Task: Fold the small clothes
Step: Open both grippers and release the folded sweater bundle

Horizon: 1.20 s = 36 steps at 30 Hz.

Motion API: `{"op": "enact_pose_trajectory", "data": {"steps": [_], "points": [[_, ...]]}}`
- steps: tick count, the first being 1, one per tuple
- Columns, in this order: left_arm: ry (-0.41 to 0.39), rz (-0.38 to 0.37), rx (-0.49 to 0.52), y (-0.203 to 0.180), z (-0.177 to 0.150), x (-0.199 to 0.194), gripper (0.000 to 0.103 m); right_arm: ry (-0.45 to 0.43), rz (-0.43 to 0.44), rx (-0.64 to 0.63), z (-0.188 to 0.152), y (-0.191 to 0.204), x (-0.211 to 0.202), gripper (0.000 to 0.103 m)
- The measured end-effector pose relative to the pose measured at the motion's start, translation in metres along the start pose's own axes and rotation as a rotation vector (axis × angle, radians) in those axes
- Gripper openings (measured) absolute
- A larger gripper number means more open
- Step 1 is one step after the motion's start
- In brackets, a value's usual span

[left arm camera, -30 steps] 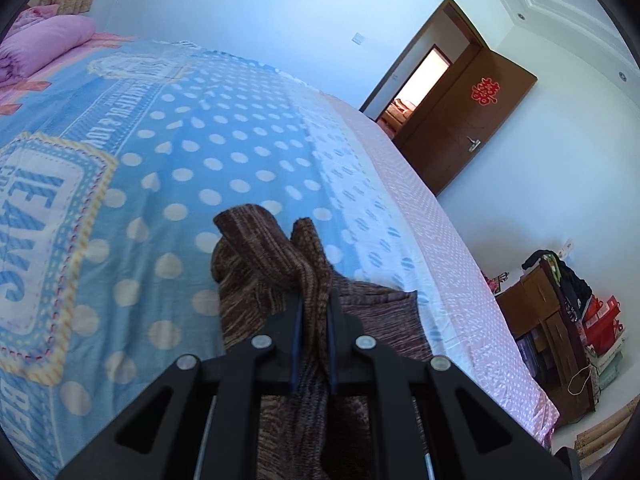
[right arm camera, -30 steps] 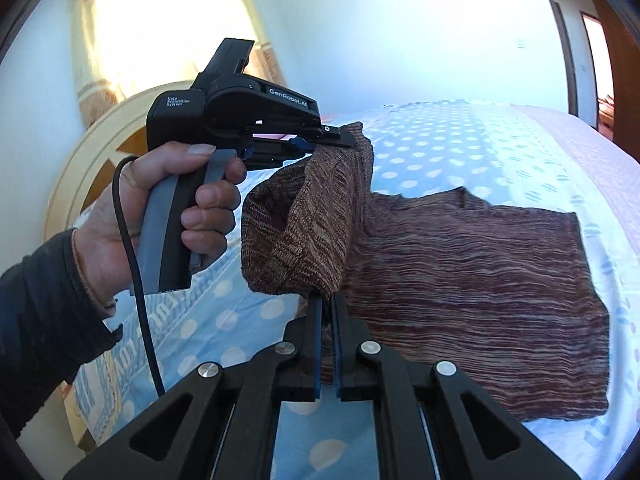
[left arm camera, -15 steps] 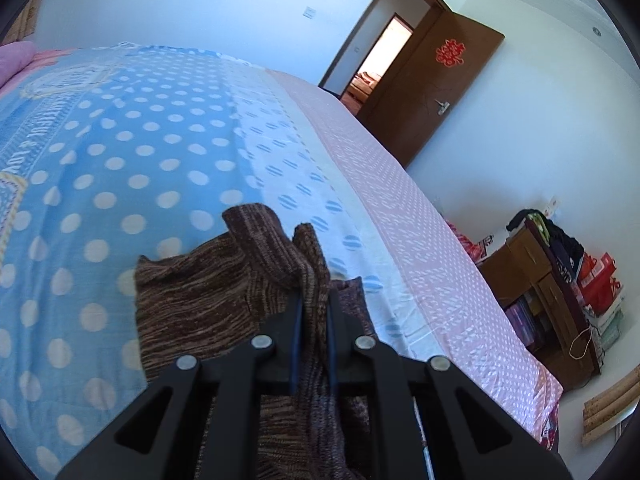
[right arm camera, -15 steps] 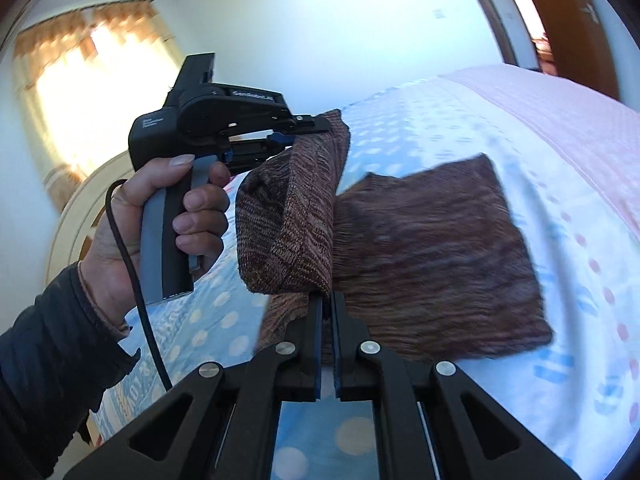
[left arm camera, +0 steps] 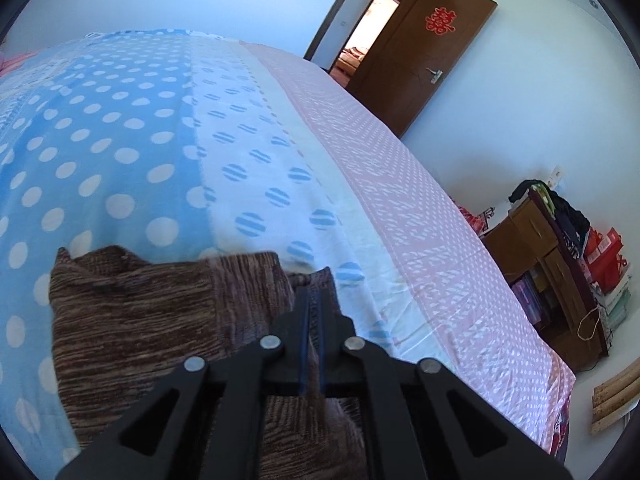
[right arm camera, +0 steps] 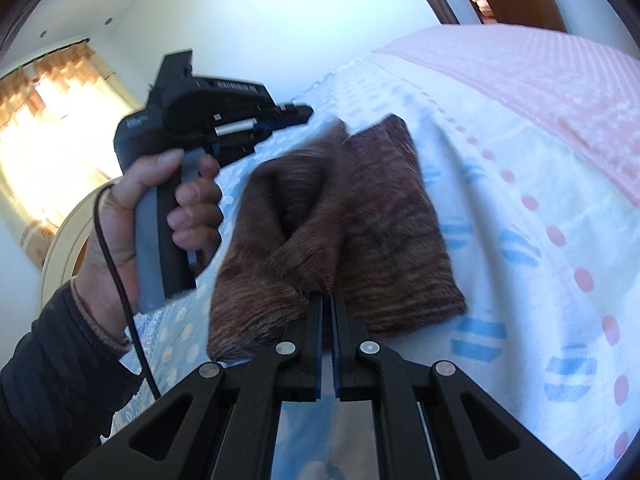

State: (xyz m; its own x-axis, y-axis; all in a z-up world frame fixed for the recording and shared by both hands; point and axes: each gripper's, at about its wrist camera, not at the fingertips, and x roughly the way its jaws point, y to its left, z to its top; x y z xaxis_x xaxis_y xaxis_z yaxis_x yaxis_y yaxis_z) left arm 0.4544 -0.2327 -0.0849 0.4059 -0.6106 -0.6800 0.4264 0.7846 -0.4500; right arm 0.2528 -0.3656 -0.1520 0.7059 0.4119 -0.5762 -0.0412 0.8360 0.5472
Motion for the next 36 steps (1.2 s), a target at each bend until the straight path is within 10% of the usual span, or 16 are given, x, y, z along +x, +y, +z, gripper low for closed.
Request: {"op": "enact_pose_trajectory", "data": {"steps": [5, 13, 16, 23, 36], "points": [[0.012, 0.05, 0.066, -0.012, -0.009, 0.001, 0.003, 0.018, -0.041, 0.056, -0.004, -0.019, 0.0, 0.0], [-0.093, 0.207, 0.198, -0.011, -0.056, -0.061, 0.067, -0.055, 0.014, 0.192, 0.017, -0.048, -0.029, 0.006], [-0.135, 0.224, 0.289, -0.028, -0.106, -0.083, 0.067, -0.088, 0.042, 0.196, 0.033, -0.048, -0.044, 0.05], [-0.116, 0.146, 0.397, -0.077, -0.171, -0.073, 0.069, 0.041, 0.177, 0.219, 0.096, -0.054, -0.029, 0.05], [-0.028, 0.135, 0.326, -0.058, -0.16, -0.029, 0.067, 0.351, 0.158, 0.019, 0.174, -0.035, 0.108, 0.05]]}}
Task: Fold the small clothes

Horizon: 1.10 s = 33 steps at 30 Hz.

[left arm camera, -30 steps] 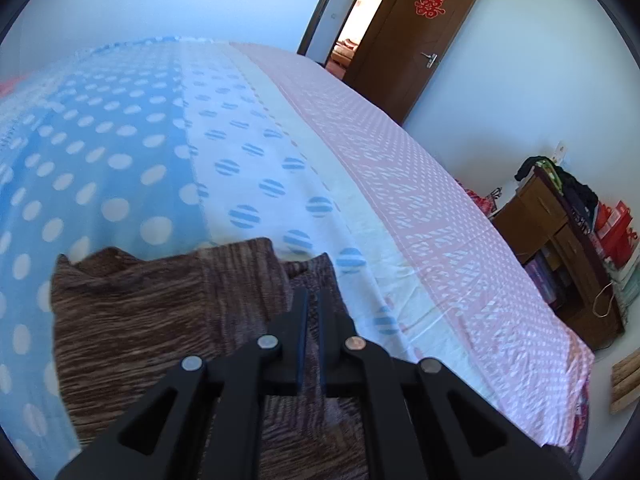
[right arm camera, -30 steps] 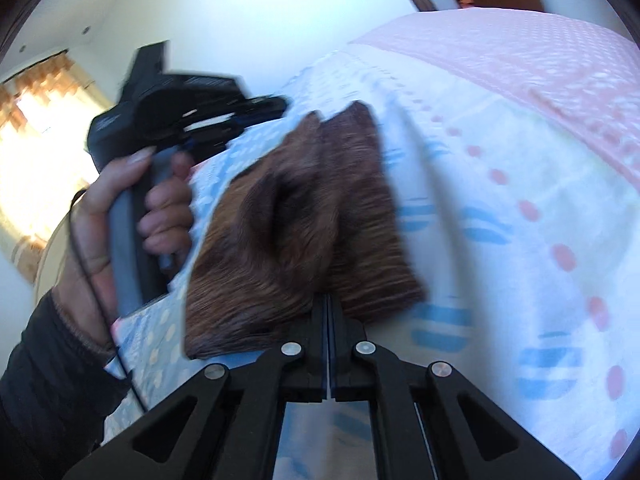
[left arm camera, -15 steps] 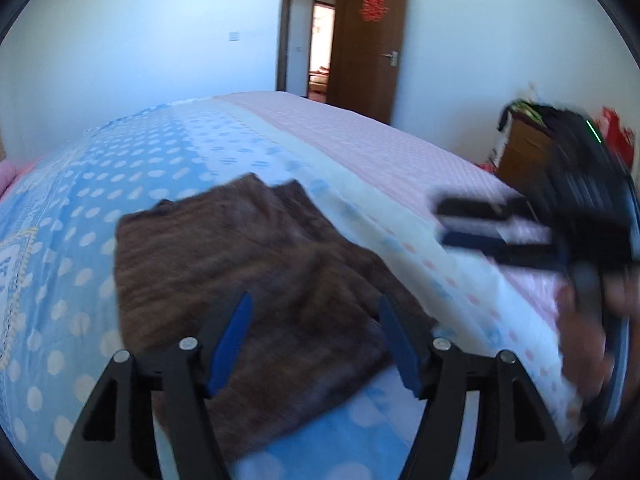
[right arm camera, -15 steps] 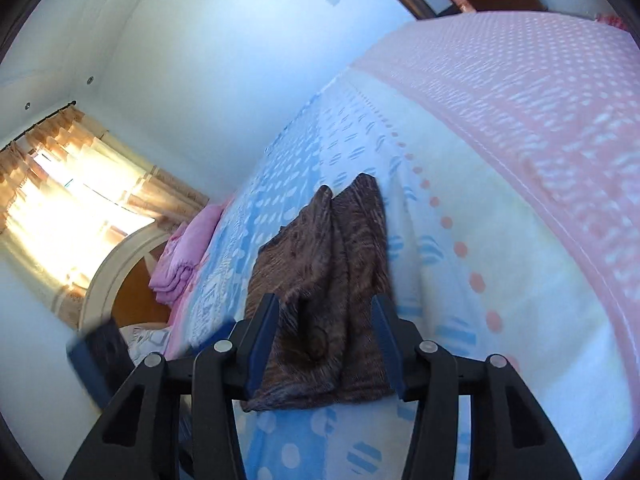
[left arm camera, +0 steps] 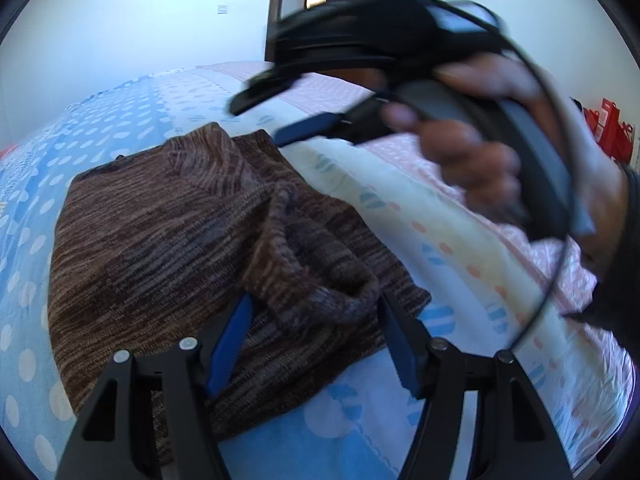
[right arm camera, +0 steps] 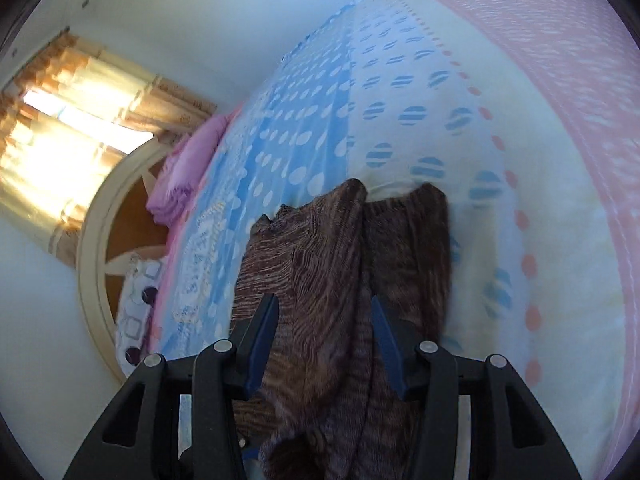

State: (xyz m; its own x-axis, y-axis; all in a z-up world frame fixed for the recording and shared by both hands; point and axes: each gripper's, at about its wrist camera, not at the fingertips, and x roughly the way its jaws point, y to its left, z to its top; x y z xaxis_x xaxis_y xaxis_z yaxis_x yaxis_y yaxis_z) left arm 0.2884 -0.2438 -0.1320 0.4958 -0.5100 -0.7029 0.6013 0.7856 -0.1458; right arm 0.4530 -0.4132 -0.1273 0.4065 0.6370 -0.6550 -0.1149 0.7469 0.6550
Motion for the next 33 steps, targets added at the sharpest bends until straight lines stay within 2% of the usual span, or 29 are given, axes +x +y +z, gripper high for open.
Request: {"op": "enact_pose_trajectory", "data": {"steps": [5, 7, 8, 9, 10, 11, 13, 17, 19, 22, 24, 26, 28, 29, 31, 32, 33], "points": [[0.022, 0.013, 0.049, -0.013, -0.004, 0.005, 0.066, 0.077, -0.06, -0.047, 0.014, 0.004, 0.036, 0.05], [0.038, 0.03, 0.051, -0.014, -0.003, 0.01, 0.055, 0.094, -0.086, -0.06, 0.014, 0.001, 0.046, 0.05], [0.043, 0.037, 0.041, -0.013, -0.001, 0.011, 0.05, 0.108, -0.096, -0.067, 0.013, 0.0, 0.051, 0.047], [0.042, 0.035, 0.022, -0.01, 0.001, 0.012, 0.039, 0.111, -0.104, -0.076, 0.013, -0.001, 0.054, 0.042], [0.043, 0.022, -0.004, -0.006, 0.004, 0.012, 0.025, 0.109, -0.124, -0.101, 0.012, 0.001, 0.056, 0.024], [0.048, 0.002, -0.03, -0.002, 0.005, 0.011, 0.019, 0.108, -0.127, -0.117, 0.011, 0.003, 0.055, 0.011], [0.04, -0.033, -0.071, 0.004, 0.01, 0.006, 0.012, 0.083, -0.119, -0.131, 0.012, 0.007, 0.049, 0.007], [0.006, -0.043, -0.057, 0.0, 0.017, -0.004, 0.011, 0.015, -0.111, -0.184, 0.015, 0.027, 0.025, 0.006], [-0.012, -0.072, -0.055, -0.003, 0.021, -0.008, 0.011, -0.01, -0.116, -0.208, 0.017, 0.037, 0.015, 0.006], [-0.021, -0.087, -0.025, -0.013, 0.026, -0.003, 0.011, -0.036, -0.17, -0.242, 0.021, 0.044, 0.002, 0.006], [-0.008, -0.084, -0.013, -0.017, 0.026, 0.005, 0.011, -0.039, -0.185, -0.219, 0.023, 0.035, -0.002, 0.006], [0.026, -0.065, -0.009, -0.02, 0.022, 0.021, 0.011, 0.001, -0.202, -0.187, 0.023, 0.017, 0.007, 0.006], [0.04, -0.071, -0.004, -0.024, 0.016, 0.028, 0.012, 0.017, -0.277, -0.157, 0.021, -0.004, 0.017, 0.007], [0.028, -0.063, 0.011, -0.027, 0.014, 0.028, 0.013, 0.014, -0.281, -0.136, 0.019, -0.013, 0.019, 0.007], [0.014, -0.057, 0.033, -0.03, 0.011, 0.021, 0.023, -0.004, -0.247, -0.072, 0.015, -0.03, 0.016, 0.008], [0.014, -0.064, 0.036, -0.035, 0.006, 0.015, 0.027, -0.02, -0.25, -0.061, 0.014, -0.034, 0.014, 0.017], [0.017, -0.077, 0.041, -0.035, 0.005, 0.01, 0.038, -0.034, -0.257, -0.051, 0.013, -0.036, 0.01, 0.025]]}}
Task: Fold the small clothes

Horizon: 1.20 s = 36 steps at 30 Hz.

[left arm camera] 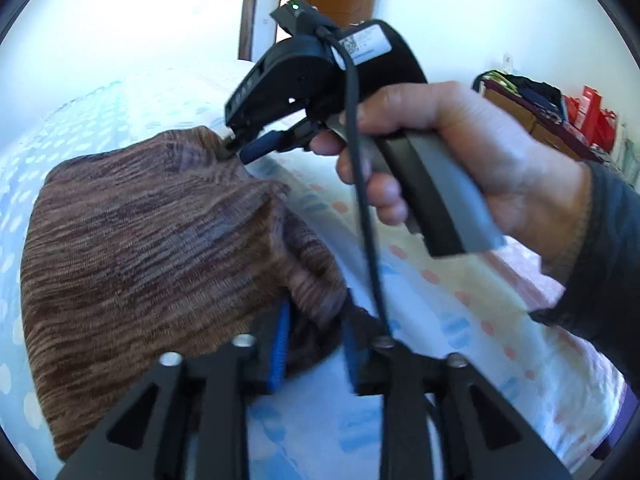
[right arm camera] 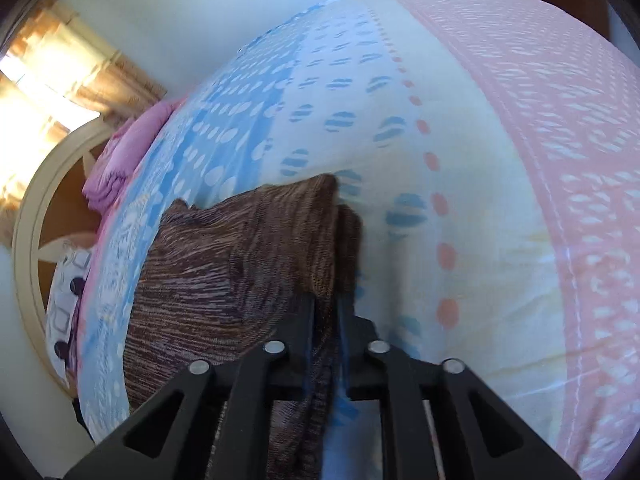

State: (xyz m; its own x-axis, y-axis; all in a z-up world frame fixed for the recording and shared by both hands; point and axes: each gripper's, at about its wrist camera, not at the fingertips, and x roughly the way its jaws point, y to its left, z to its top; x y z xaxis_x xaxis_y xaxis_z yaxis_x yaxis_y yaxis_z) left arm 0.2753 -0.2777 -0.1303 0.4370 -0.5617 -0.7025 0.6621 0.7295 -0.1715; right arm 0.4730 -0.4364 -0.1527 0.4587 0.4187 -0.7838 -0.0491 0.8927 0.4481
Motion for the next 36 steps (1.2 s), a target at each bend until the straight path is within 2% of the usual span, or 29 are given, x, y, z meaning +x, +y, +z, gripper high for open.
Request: {"op": "enact_pose_trajectory", "data": {"steps": [1, 4, 6, 7, 10, 12, 15, 16, 17, 18, 19, 20, 22, 24, 27, 31, 33, 36], "points": [[-0.007, 0.0, 0.006, 0.001, -0.001, -0.006, 0.051, -0.019, -0.005, 0.022, -0.001, -0.004, -0.007, 0.039], [-0.081, 0.04, 0.028, 0.005, -0.008, -0.037, 0.072, -0.093, 0.019, 0.015, -0.008, -0.001, -0.033, 0.041], [-0.137, 0.089, 0.023, 0.019, -0.011, -0.057, 0.074, -0.148, 0.033, -0.035, -0.018, 0.011, -0.055, 0.041], [-0.164, 0.128, 0.011, 0.028, -0.011, -0.064, 0.077, -0.168, 0.068, -0.072, -0.026, 0.023, -0.067, 0.041], [-0.205, 0.257, -0.045, 0.068, -0.015, -0.07, 0.086, -0.158, 0.121, -0.177, -0.051, 0.057, -0.078, 0.041], [-0.192, 0.321, -0.094, 0.088, -0.018, -0.068, 0.086, -0.118, 0.133, -0.241, -0.069, 0.078, -0.072, 0.041], [-0.119, 0.319, -0.116, 0.103, -0.024, -0.048, 0.086, -0.038, 0.132, -0.317, -0.093, 0.095, -0.054, 0.041], [-0.067, 0.348, -0.113, 0.105, -0.029, -0.036, 0.086, -0.024, 0.084, -0.339, -0.101, 0.096, -0.046, 0.041], [-0.027, 0.352, -0.108, 0.104, -0.033, -0.032, 0.086, -0.009, 0.014, -0.33, -0.105, 0.089, -0.037, 0.041], [0.025, 0.348, -0.106, 0.105, -0.038, -0.022, 0.086, 0.007, -0.012, -0.29, -0.107, 0.079, -0.032, 0.041], [0.027, 0.343, -0.114, 0.108, -0.045, -0.027, 0.086, 0.028, 0.013, -0.202, -0.112, 0.058, -0.027, 0.036], [0.01, 0.335, -0.125, 0.111, -0.046, -0.033, 0.086, 0.021, 0.042, -0.17, -0.115, 0.048, -0.028, 0.028], [0.016, 0.319, -0.138, 0.117, -0.047, -0.03, 0.087, -0.001, 0.071, -0.153, -0.122, 0.037, -0.035, 0.026], [-0.019, 0.295, -0.148, 0.116, -0.053, -0.042, 0.087, -0.016, 0.077, -0.13, -0.128, 0.034, -0.043, 0.028], [-0.091, 0.26, -0.167, 0.107, -0.056, -0.07, 0.088, -0.088, 0.009, -0.177, -0.138, 0.048, -0.065, 0.03], [-0.179, 0.303, -0.2, 0.112, -0.046, -0.085, 0.1, -0.173, 0.002, -0.292, -0.155, 0.079, -0.089, 0.031], [-0.168, 0.339, -0.214, 0.116, -0.04, -0.082, 0.1, -0.178, -0.001, -0.348, -0.16, 0.093, -0.087, 0.031], [-0.1, 0.388, -0.213, 0.12, -0.038, -0.067, 0.1, -0.126, -0.02, -0.388, -0.165, 0.101, -0.065, 0.031]]}}
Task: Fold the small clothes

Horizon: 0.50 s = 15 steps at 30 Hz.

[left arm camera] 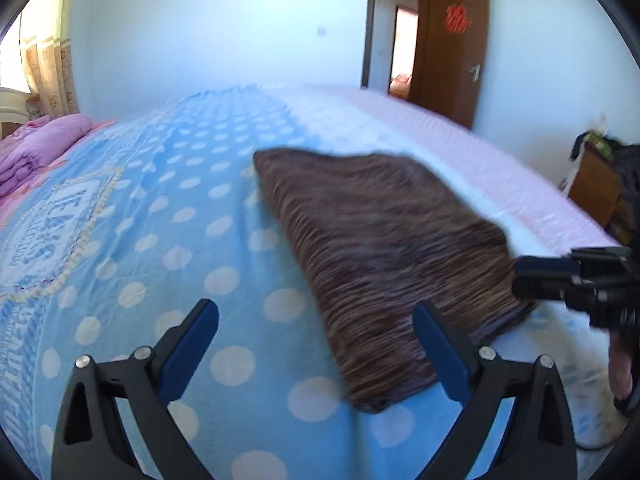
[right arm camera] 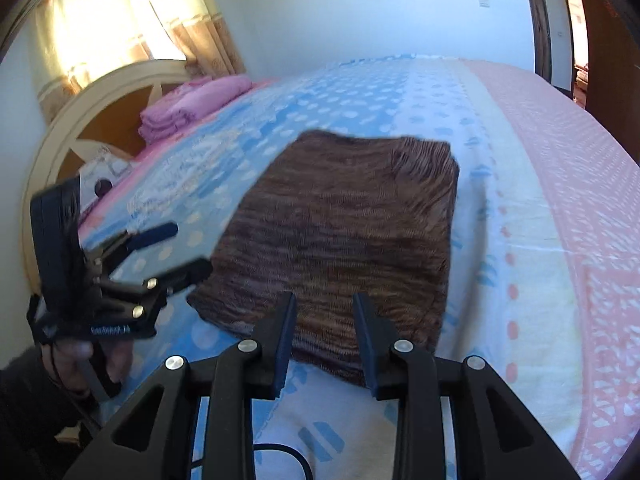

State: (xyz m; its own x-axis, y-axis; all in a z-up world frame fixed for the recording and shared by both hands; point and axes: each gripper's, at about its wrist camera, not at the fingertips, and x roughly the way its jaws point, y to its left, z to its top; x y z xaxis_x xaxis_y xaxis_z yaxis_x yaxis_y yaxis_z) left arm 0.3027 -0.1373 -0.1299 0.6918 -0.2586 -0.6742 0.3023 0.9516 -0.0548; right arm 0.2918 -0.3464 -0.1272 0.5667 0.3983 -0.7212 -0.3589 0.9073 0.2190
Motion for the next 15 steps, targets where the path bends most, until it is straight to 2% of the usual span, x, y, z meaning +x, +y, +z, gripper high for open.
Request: {"op": "enact_pose_trajectory", "data": {"steps": [3, 5, 8, 11, 13, 15], "points": [[0.096, 0.062, 0.047, -0.002, -0.011, 0.018, 0.1, 0.106, -0.032, 0.032, -0.018, -0.008, 0.028, 0.031], [0.125, 0.019, 0.01, 0.005, -0.015, 0.021, 0.101, 0.07, -0.026, 0.016, -0.027, -0.008, 0.026, 0.031], [0.15, 0.001, -0.03, 0.014, -0.014, 0.021, 0.103, 0.084, -0.02, 0.025, -0.026, -0.009, 0.024, 0.031], [0.131, 0.004, -0.035, 0.014, -0.012, 0.01, 0.103, 0.097, -0.003, -0.002, -0.023, -0.01, 0.017, 0.031], [0.106, 0.0, -0.035, 0.013, -0.008, 0.0, 0.103, 0.049, 0.041, -0.006, -0.016, -0.015, 0.0, 0.033], [0.072, -0.009, -0.03, 0.01, -0.001, -0.009, 0.103, -0.022, 0.061, 0.024, -0.008, -0.027, -0.015, 0.047]]}}
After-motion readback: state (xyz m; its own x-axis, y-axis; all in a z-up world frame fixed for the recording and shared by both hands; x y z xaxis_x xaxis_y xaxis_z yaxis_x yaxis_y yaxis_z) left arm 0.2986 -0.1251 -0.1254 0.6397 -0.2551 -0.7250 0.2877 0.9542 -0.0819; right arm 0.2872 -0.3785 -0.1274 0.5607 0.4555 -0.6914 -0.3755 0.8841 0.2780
